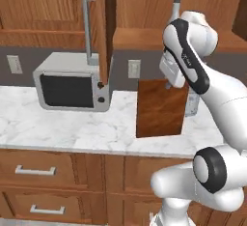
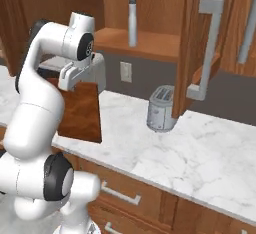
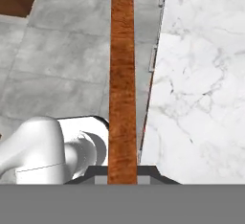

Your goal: Move the cutting board and knife to the sink. Then move spray from the cabinet to the counter.

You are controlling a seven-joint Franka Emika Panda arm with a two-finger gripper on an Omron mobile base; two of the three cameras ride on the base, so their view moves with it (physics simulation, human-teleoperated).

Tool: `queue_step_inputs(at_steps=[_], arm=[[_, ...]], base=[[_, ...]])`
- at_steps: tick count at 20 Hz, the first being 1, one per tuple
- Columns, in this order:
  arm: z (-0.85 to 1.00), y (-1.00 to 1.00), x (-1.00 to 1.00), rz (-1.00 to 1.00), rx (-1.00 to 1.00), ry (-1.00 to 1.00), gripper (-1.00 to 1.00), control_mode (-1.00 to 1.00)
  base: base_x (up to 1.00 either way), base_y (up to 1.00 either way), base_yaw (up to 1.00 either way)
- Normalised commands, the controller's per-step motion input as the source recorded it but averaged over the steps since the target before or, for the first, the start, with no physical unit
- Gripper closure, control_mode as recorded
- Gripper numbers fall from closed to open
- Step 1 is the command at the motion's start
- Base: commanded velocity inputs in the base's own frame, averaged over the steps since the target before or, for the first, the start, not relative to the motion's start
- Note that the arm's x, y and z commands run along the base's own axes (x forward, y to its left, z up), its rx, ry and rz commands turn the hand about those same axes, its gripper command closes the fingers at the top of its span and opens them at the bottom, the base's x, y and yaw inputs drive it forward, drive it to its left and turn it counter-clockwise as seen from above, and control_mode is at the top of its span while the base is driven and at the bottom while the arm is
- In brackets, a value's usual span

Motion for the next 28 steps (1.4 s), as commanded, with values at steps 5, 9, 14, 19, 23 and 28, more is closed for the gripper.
queue_step_inputs(at_steps=[5,9,14,19,23,28], arm=[[0.0,0.0,0.0,0.0,0.0,0.0,1.0,1.0],[0.0,0.0,0.0,0.0,0.0,0.0,1.0,1.0],[0.0,0.0,0.0,0.0,0.0,0.0,1.0,1.0],[0.0,0.0,0.0,0.0,0.0,0.0,1.0,1.0],[0.0,0.0,0.0,0.0,0.0,0.0,1.0,1.0],[0.0,0.0,0.0,0.0,0.0,0.0,1.0,1.0]], base=[[-0.29,0.56,0.96],[-0.2,0.36,1.0],[-0.16,0.1,1.0],[0.0,0.1,1.0],[0.18,0.04,0.94],[0.97,-0.15,0.22]])
